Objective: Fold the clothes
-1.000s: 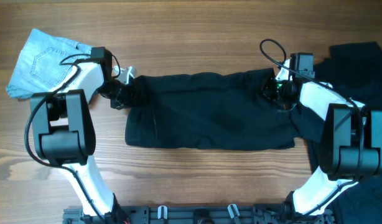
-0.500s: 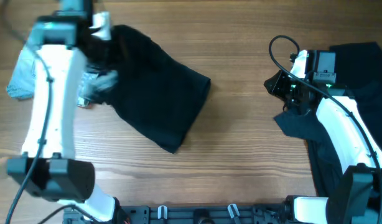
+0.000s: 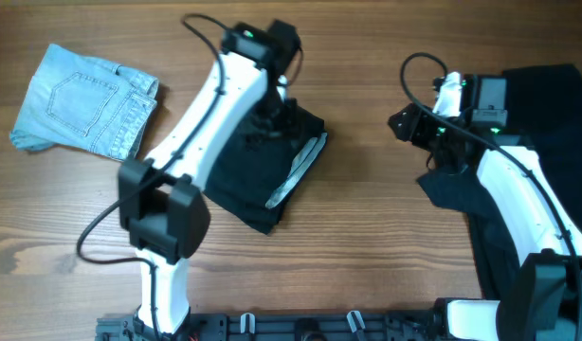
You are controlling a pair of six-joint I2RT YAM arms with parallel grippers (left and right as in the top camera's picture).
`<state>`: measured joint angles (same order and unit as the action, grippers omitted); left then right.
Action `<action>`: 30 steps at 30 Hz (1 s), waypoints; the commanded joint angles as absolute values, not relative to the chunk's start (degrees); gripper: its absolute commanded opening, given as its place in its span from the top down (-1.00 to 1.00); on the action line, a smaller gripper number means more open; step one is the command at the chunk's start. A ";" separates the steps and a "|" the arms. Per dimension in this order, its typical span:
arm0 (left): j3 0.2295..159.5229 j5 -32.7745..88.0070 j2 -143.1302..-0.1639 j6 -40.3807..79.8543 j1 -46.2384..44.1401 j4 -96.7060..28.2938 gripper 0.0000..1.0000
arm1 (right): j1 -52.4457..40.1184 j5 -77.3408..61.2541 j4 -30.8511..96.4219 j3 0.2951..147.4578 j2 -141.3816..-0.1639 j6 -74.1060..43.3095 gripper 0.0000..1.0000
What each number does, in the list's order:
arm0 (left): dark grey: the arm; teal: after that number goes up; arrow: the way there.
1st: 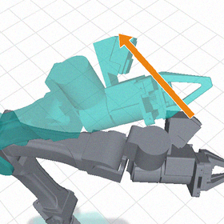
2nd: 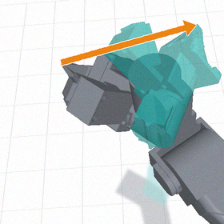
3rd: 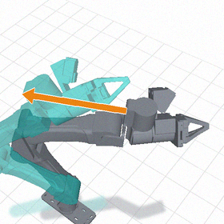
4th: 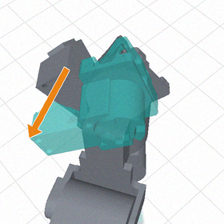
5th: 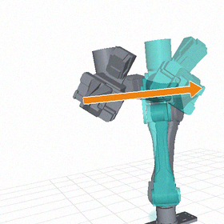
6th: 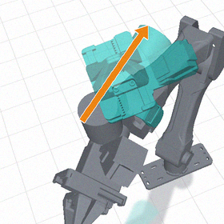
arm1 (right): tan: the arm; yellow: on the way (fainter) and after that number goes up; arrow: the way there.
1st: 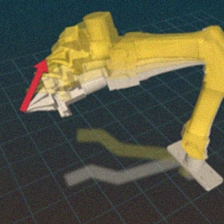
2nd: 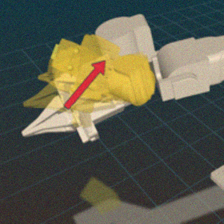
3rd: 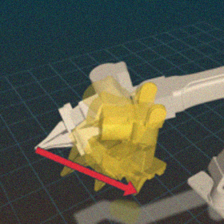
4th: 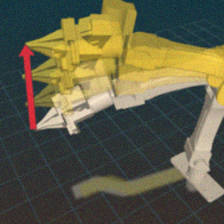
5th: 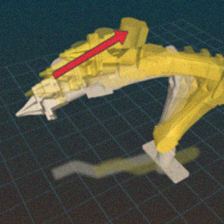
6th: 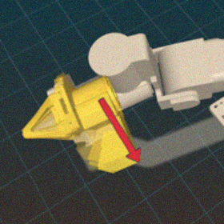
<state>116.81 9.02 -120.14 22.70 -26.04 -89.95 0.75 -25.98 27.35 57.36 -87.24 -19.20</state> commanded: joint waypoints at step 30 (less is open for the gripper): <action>77.03 20.95 -105.51 16.73 1.34 -75.44 0.27 | -12.03 -31.18 22.24 57.43 -88.60 -26.79 -0.22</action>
<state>79.07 20.29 -109.67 15.79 1.15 -75.50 -11.90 -30.11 20.12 57.49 -91.09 -29.30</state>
